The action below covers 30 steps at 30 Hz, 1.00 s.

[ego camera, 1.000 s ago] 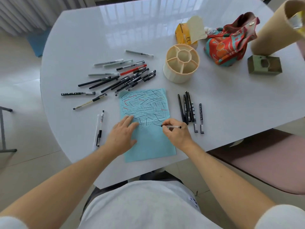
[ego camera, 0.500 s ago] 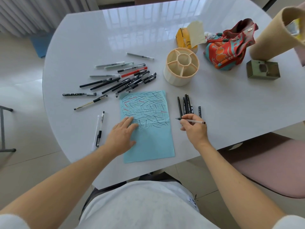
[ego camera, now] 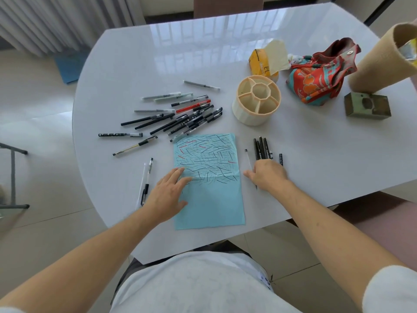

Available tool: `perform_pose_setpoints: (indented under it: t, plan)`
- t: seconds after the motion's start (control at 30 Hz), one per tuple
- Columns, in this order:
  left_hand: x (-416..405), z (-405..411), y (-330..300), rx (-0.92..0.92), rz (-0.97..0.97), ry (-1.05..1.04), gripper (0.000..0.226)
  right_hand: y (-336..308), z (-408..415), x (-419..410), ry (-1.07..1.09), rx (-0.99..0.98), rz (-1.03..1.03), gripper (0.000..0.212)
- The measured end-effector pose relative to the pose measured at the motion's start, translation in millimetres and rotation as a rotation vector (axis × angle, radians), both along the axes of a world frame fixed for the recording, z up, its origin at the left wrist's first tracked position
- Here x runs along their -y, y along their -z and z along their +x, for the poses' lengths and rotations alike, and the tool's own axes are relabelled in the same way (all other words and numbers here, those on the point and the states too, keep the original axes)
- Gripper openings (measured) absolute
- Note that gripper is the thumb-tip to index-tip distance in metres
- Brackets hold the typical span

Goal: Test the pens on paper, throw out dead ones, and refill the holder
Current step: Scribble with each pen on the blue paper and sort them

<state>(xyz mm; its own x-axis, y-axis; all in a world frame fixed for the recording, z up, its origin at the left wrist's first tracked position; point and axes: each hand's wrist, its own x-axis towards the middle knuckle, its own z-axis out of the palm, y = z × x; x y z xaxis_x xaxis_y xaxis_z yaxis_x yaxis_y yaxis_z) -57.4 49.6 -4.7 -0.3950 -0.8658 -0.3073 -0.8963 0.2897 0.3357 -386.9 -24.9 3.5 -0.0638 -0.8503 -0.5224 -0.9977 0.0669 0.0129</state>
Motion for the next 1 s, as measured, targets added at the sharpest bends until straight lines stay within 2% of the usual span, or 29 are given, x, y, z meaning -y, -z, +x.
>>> perform_pose_setpoints:
  t: [0.1, 0.23, 0.33, 0.43, 0.57, 0.67, 0.8, 0.9, 1.0]
  plan:
    - [-1.9, 10.8, -0.5, -0.020, -0.009, -0.019, 0.070, -1.2, 0.0, -0.6, 0.038, -0.018, -0.097, 0.034]
    - [-2.5, 18.3, 2.8, -0.002, 0.039, 0.002, 0.069, -8.9, 26.8, 18.0, 0.068, 0.176, -0.264, 0.012]
    - [-3.2, 20.6, 3.8, 0.036, 0.080, 0.033, 0.069, -12.7, 66.5, 54.4, -0.001, 0.340, -0.320, 0.021]
    - [-0.6, 23.4, 0.2, 0.049, 0.115, 0.061, 0.071, -13.1, 101.0, 91.9, -0.101, 0.392, -0.351, 0.029]
    - [6.3, 27.8, -6.5, 0.068, 0.147, 0.101, 0.069, -6.2, 125.4, 126.0, -0.304, 0.227, -0.333, 0.043]
    - [8.7, 30.4, -8.3, 0.068, 0.175, 0.112, 0.068, -0.9, 127.4, 132.7, -0.412, 0.077, -0.294, 0.040]
    - [10.5, 30.8, -7.8, 0.044, 0.166, 0.108, 0.066, -0.6, 118.4, 126.4, -0.472, 0.088, -0.304, 0.037]
    - [12.1, 29.6, -9.9, -0.016, 0.148, 0.108, 0.058, -10.0, 104.8, 111.1, -0.354, 0.304, -0.370, 0.030]
    - [14.9, 24.1, -13.9, -0.193, 0.048, 0.040, 0.046, -25.7, 91.1, 78.5, -0.006, 0.602, -0.455, 0.009]
